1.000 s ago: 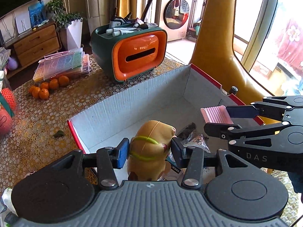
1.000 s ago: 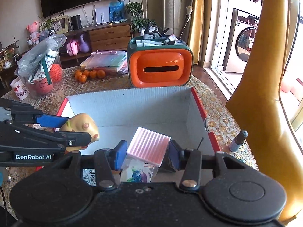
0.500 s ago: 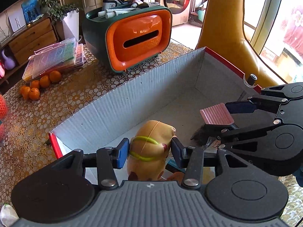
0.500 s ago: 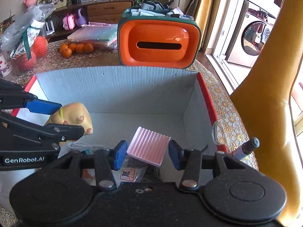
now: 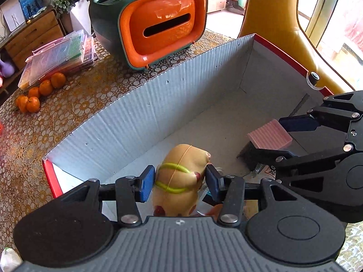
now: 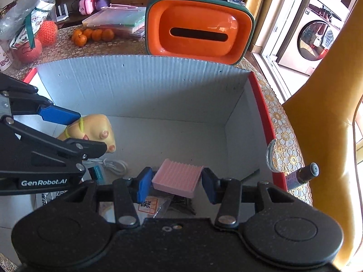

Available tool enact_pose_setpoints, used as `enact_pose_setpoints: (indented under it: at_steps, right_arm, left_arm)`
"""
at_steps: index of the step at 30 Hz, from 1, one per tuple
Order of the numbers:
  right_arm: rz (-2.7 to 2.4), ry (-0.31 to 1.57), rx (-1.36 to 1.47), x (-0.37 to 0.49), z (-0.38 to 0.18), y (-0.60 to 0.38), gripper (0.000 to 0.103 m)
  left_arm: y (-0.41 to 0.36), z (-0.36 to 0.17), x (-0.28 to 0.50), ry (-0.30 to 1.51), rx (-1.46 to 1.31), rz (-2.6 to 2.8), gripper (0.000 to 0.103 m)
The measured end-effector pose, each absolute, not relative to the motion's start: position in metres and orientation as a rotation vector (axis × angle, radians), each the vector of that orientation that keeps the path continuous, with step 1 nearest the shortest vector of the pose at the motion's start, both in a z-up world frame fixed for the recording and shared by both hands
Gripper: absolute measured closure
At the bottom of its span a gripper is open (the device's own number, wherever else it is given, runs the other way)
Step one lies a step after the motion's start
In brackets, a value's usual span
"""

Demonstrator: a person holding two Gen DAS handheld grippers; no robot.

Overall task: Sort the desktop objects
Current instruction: 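Open left tool to drop the toy into the box while right tool drops the pad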

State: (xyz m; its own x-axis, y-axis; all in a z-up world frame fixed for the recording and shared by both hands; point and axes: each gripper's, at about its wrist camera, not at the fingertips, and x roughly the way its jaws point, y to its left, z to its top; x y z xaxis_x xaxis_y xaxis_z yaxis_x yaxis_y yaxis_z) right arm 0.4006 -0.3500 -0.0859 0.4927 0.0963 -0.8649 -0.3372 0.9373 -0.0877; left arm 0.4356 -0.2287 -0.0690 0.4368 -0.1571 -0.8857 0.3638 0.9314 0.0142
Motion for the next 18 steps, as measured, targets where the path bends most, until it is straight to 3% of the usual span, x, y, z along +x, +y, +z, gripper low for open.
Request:
enact_pose_setpoints:
  at_steps: [7, 12, 18]
  right_arm:
    - [0.275, 1.031, -0.248, 0.399, -0.085, -0.351, 0.049]
    - [0.285, 1.008, -0.243, 0.390, -0.077, -0.352, 0.041]
    - [0.323, 0.974, -0.208, 0.371, -0.061, -0.359, 0.036]
  left_arm:
    - [-0.224, -0.066, 0.433, 1.078, 0.182, -0.323, 0.050]
    - [-0.218, -0.054, 0.427, 1.049, 0.156, -0.322, 0.037]
    - [-0.210, -0.031, 0.410, 1.003, 0.131, -0.353, 0.037]
